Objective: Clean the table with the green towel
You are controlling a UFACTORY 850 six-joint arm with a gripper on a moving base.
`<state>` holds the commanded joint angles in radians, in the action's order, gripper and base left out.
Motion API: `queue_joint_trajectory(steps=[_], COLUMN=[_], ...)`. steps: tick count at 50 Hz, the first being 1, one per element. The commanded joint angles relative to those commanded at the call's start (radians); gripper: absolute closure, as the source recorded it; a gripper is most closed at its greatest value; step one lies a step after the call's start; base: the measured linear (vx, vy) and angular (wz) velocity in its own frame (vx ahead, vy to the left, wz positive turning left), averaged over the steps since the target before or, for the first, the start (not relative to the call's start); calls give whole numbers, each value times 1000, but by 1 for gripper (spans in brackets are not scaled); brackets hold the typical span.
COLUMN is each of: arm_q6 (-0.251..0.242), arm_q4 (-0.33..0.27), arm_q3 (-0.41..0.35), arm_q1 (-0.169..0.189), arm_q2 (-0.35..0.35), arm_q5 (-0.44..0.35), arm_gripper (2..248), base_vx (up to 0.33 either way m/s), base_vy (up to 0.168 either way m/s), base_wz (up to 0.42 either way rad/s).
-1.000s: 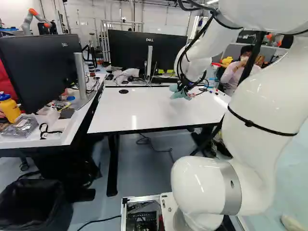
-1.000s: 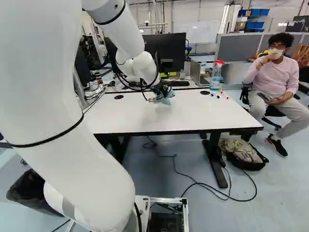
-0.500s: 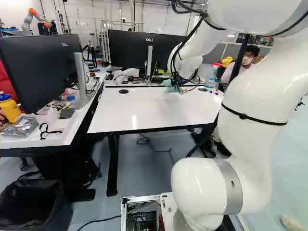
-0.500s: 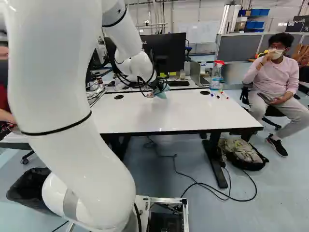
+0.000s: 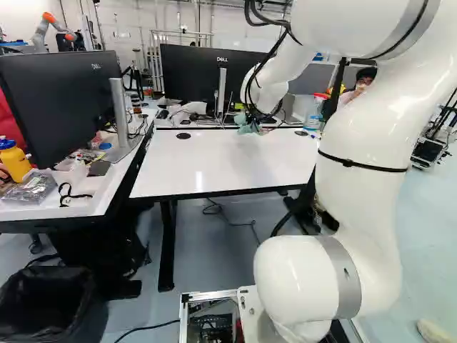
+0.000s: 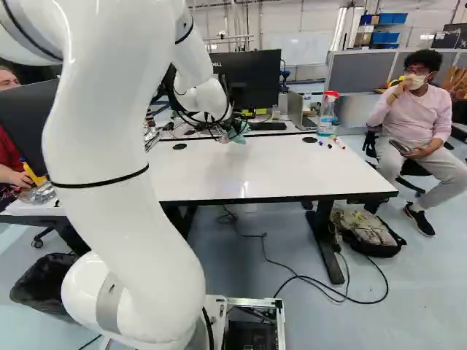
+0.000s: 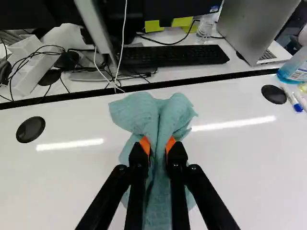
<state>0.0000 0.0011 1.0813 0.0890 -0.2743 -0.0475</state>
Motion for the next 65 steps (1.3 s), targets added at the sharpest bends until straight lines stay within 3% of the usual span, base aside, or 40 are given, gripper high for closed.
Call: queue_joint_trajectory(steps=[20,39,40,45,46,50,51,55,56,61,62,65], arm_q6=[0,0,0,0,0,0,0,0,0,0,0,0], arm_q4=[0,0,0,0,0,0,0,0,0,0,0,0], arm_q3=[106,114,114,114,114,114,114,114,114,114,114,114], arm_q1=[-11,-12,-12,-12,-12,-12,-12,-12,-12,-12,-12,-12], arm_q2=[-89,-95,-95,-95,-95,-95,-95,-95,-95,-95,-95,-95], arm_q5=[0,0,0,0,0,0,0,0,0,0,0,0], arm_gripper=[196,194,166,166,131,131,95,95,58,58,21,21], base_vx=[0,0,0,0,0,0,0,0,0,0,0,0], base_vy=[0,0,0,0,0,0,0,0,0,0,0,0], base_wz=[0,0,0,0,0,0,0,0,0,0,0,0])
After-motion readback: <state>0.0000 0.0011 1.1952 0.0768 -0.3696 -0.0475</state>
